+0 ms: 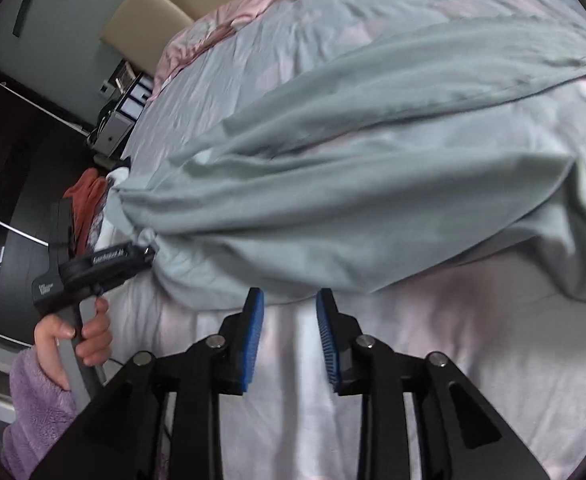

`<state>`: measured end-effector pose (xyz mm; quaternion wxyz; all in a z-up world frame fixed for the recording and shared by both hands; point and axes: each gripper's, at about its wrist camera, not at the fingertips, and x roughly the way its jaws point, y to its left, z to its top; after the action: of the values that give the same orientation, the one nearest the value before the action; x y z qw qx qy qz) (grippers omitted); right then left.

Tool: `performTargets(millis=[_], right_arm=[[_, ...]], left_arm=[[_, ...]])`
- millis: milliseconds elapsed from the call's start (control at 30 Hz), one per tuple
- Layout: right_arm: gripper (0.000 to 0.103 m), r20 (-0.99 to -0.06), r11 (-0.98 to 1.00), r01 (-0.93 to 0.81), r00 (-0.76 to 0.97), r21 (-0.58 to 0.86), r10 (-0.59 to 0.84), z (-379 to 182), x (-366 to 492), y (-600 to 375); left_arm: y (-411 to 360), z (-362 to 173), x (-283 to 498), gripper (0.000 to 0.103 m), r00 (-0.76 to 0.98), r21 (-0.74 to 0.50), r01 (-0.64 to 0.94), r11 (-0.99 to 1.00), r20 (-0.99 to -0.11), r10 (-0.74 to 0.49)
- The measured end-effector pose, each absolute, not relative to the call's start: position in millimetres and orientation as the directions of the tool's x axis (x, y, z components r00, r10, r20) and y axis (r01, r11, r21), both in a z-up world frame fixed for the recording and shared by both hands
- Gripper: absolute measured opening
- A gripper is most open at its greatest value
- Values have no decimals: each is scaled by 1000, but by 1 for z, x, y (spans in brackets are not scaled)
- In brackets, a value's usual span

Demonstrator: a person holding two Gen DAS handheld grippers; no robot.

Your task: Fold clothes

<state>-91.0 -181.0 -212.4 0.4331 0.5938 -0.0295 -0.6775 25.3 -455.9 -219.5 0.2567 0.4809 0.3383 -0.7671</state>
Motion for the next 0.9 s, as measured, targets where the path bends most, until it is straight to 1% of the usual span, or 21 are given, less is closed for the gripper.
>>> performTargets(millis=[33,67,100,200,300,333,367,467,500,600,700,900], right_arm=[[33,-780,-616,546,117,568,-615,-219,-85,-190],[38,-779,-615,539,130,575,-613,-223,-83,-197],[41,-778,-616,531,143,582,-612,-227,-81,-205],[45,-771,-595,538,178,597,-612,-233,-75,-231],[45,-760,-561,559,214,610,-613,-236,-69,-258],[45,-761,-560,567,202,604,-616,-236,-69,-265],[41,-764,-564,577,176,591,-621,-234,-72,-270],[10,-764,-590,587,79,555,-640,-227,-88,-278],[4,-756,-603,572,47,557,-653,-224,-97,-275],[1,-730,-638,523,-44,565,-682,-216,-123,-263],[1,-727,-666,488,-88,565,-681,-215,-146,-251],[1,-754,-684,444,-29,578,-656,-238,-161,-242]], left_arm=[[-456,-218,23,37,-420,-282,714,-641,-905,-70],[-456,-215,21,37,-438,-294,708,-642,-896,-73],[-456,-212,20,37,-459,-308,701,-642,-885,-76],[-459,-204,16,37,-512,-338,681,-649,-854,-93],[-466,-203,12,37,-553,-380,664,-644,-829,-82],[-469,-205,10,37,-565,-392,657,-644,-821,-77],[-472,-206,9,37,-576,-399,650,-646,-814,-77],[-483,-204,5,37,-608,-422,630,-652,-790,-77],[-486,-203,4,37,-619,-432,623,-652,-782,-74],[-484,-203,-7,37,-608,-379,598,-707,-789,-92],[-479,-204,-18,37,-589,-307,566,-765,-800,-116],[-467,-205,-40,37,-554,-148,484,-863,-815,-171]])
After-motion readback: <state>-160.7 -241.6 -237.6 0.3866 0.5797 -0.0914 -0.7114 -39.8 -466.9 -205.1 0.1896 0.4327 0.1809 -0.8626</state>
